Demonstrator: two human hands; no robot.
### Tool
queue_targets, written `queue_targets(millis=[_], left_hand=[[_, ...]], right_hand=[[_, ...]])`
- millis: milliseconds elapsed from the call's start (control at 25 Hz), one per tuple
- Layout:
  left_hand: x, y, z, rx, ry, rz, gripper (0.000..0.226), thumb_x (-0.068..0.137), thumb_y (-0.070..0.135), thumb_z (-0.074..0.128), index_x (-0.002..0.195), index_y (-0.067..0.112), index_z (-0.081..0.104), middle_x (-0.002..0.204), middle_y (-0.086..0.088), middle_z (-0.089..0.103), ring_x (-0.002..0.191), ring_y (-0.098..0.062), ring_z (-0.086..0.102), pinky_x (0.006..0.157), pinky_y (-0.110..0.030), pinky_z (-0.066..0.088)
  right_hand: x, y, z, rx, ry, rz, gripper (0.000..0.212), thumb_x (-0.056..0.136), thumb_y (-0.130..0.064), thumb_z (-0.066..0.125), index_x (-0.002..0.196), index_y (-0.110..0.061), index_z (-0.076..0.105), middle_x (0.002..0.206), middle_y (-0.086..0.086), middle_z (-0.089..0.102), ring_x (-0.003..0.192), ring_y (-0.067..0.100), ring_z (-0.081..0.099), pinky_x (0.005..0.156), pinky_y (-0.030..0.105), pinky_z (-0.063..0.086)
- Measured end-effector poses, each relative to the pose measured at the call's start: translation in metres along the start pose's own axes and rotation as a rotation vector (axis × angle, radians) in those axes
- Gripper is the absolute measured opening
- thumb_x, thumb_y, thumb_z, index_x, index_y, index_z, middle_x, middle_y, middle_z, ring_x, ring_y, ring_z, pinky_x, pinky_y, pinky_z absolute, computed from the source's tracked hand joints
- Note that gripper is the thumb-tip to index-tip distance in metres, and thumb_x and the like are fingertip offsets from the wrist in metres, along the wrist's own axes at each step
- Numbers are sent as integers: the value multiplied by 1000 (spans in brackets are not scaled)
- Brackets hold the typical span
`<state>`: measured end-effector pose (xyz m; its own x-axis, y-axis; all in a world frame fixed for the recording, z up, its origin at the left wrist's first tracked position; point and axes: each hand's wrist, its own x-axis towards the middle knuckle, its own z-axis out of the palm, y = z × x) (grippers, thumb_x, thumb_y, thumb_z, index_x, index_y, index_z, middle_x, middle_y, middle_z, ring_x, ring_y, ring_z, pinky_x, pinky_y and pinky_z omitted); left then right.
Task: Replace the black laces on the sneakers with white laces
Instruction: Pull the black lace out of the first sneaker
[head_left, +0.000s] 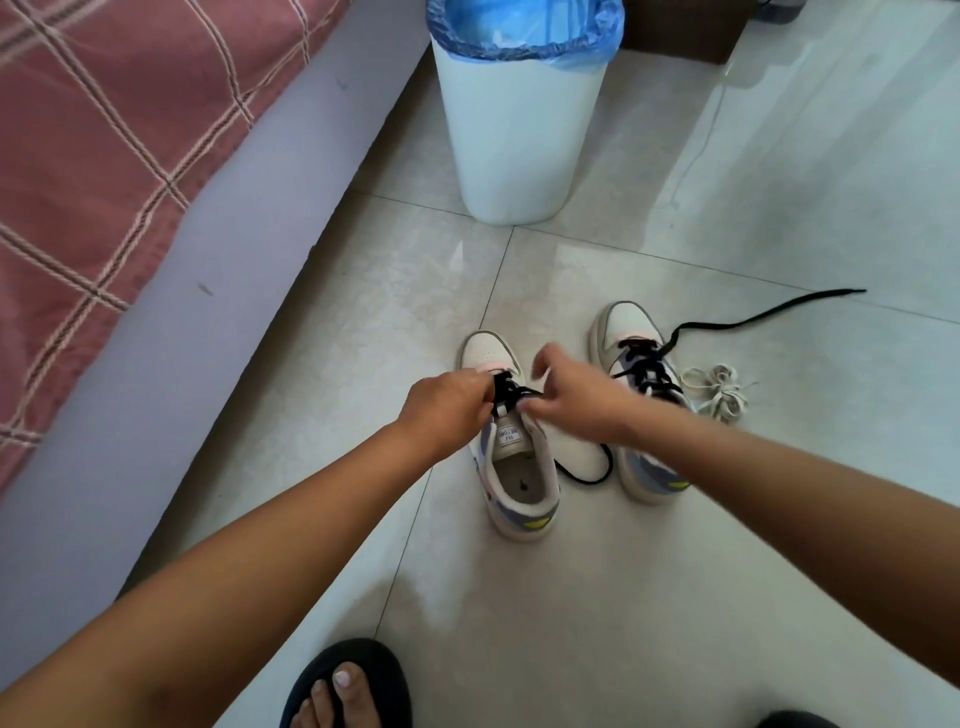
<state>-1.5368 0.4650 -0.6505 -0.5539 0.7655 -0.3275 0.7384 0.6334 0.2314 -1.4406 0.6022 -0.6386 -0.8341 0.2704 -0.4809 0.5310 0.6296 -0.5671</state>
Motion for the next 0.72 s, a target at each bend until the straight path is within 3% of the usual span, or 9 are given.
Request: queue_targets(millis=[40, 120, 200, 280, 360, 400, 520, 600, 720], left_hand=[[0, 2, -1, 44, -2, 13, 19, 96, 23, 43, 108, 17, 56, 107, -2, 60, 97, -27, 59, 73, -33, 42], [2, 3, -1, -31, -49, -27, 16, 96, 22, 42, 103, 14, 55, 104, -4, 57, 94, -27, 57, 71, -33, 40], [6, -1, -1, -411, -92, -192, 12, 95, 19, 44, 91, 14, 53, 93, -5, 56, 87, -24, 54, 69, -31, 41], [5, -7, -4, -961, -172, -350, 14, 98, 15, 45, 90, 13, 56, 90, -5, 57, 87, -18, 55, 67, -27, 44], [-2, -13, -5, -1351, -304, -362, 15, 99, 12, 43, 92, 12, 57, 91, -3, 58, 89, -12, 56, 69, -25, 44], [-5, -16, -5, -1432, -367, -351, 17, 99, 12, 42, 90, 13, 56, 90, -1, 57, 88, -11, 57, 70, -26, 43], [-5, -17, 0, -1201, -425, -377, 16, 98, 16, 41, 90, 12, 54, 94, -4, 57, 87, -14, 59, 69, -29, 43], [4, -12, 2, -870, -279, -373, 18, 96, 27, 44, 94, 11, 52, 96, -5, 53, 82, -18, 55, 71, -30, 41], [16, 1, 1, -366, -51, -152, 28, 90, 41, 52, 99, 16, 60, 104, -2, 52, 90, -19, 55, 80, -32, 44]], right_hand=[[-2, -7, 15, -132, -74, -24, 30, 90, -31, 55, 106, -14, 37, 93, 8, 60, 78, 26, 51, 66, 32, 39], [0, -14, 28, -341, -23, -31, 23, 91, -24, 48, 98, -14, 29, 92, 12, 60, 73, 29, 47, 60, 33, 33], [3, -12, 27, -348, 42, -30, 19, 90, -16, 44, 95, -15, 26, 85, 13, 56, 70, 30, 45, 58, 34, 30], [5, -2, 23, -310, 59, -25, 17, 90, -14, 44, 95, -15, 28, 85, 15, 56, 70, 31, 46, 57, 35, 30], [3, 12, 19, -280, 80, -33, 16, 90, -16, 44, 95, -16, 29, 84, 14, 57, 70, 32, 48, 57, 35, 32], [2, 16, 18, -256, 89, -47, 16, 90, -18, 45, 94, -16, 29, 81, 12, 56, 70, 32, 49, 57, 35, 32], [-3, 20, 18, -216, 69, -106, 18, 91, -20, 47, 93, -17, 30, 78, 8, 53, 69, 30, 46, 55, 33, 30], [-4, 17, 20, -244, 51, -121, 19, 92, -22, 48, 94, -17, 30, 79, 5, 51, 70, 28, 45, 50, 32, 25], [-3, 14, 22, -276, 53, -133, 18, 91, -24, 49, 98, -16, 35, 85, 9, 55, 73, 28, 47, 54, 31, 27]])
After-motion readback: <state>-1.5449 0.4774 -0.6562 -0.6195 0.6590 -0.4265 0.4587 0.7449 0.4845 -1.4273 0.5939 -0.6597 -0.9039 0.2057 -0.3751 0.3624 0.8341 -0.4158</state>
